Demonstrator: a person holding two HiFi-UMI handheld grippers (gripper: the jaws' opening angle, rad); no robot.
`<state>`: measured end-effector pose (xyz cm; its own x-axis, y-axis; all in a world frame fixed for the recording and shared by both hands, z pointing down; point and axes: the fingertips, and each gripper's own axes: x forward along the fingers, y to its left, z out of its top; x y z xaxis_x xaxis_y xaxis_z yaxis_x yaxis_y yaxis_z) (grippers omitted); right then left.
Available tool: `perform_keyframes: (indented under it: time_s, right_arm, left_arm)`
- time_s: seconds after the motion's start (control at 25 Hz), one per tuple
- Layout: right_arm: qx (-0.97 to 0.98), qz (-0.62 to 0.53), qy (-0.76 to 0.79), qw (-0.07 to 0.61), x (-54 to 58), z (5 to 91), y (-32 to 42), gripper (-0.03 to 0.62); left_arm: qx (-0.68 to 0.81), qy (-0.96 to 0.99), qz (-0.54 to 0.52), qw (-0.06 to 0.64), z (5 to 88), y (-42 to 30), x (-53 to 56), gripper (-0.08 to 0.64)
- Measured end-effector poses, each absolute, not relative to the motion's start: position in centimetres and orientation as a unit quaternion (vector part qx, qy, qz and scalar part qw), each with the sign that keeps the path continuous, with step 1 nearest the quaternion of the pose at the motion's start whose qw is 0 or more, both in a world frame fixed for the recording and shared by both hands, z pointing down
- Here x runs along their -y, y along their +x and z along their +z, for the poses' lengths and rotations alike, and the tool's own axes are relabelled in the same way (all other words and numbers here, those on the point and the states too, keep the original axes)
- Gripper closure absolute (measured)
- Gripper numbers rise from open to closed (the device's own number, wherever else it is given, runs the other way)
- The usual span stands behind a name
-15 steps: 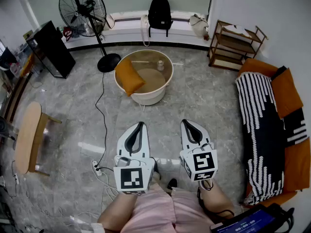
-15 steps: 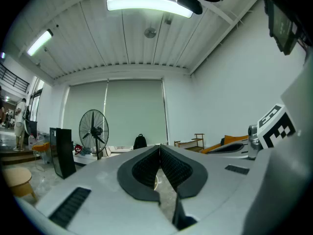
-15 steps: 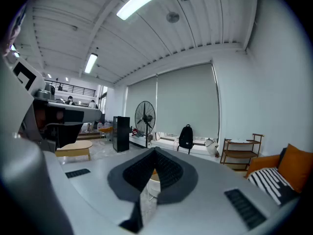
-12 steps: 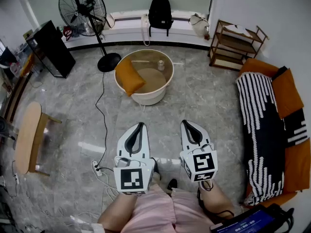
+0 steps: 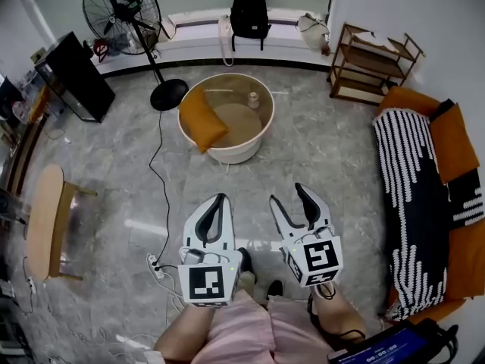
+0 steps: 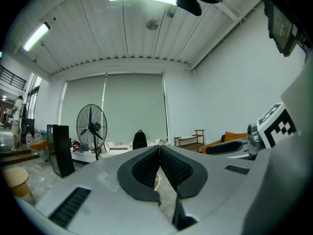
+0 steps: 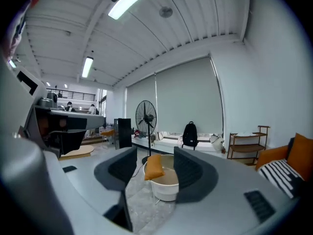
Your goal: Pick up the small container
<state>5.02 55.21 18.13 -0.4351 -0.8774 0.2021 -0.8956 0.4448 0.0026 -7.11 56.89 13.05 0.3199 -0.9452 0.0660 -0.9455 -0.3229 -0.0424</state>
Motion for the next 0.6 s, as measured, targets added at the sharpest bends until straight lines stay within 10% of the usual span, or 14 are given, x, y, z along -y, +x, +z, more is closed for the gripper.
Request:
perform_keyframes:
  time_s: [0.6]
  right_arm:
    - [0.822, 0.015, 0.563, 0.088, -45.9, 15.7, 1.4, 0.356]
  left_arm:
    - [0.557, 0.830, 0.008, -0.011, 11.5, -11.8, -47.3, 0.548]
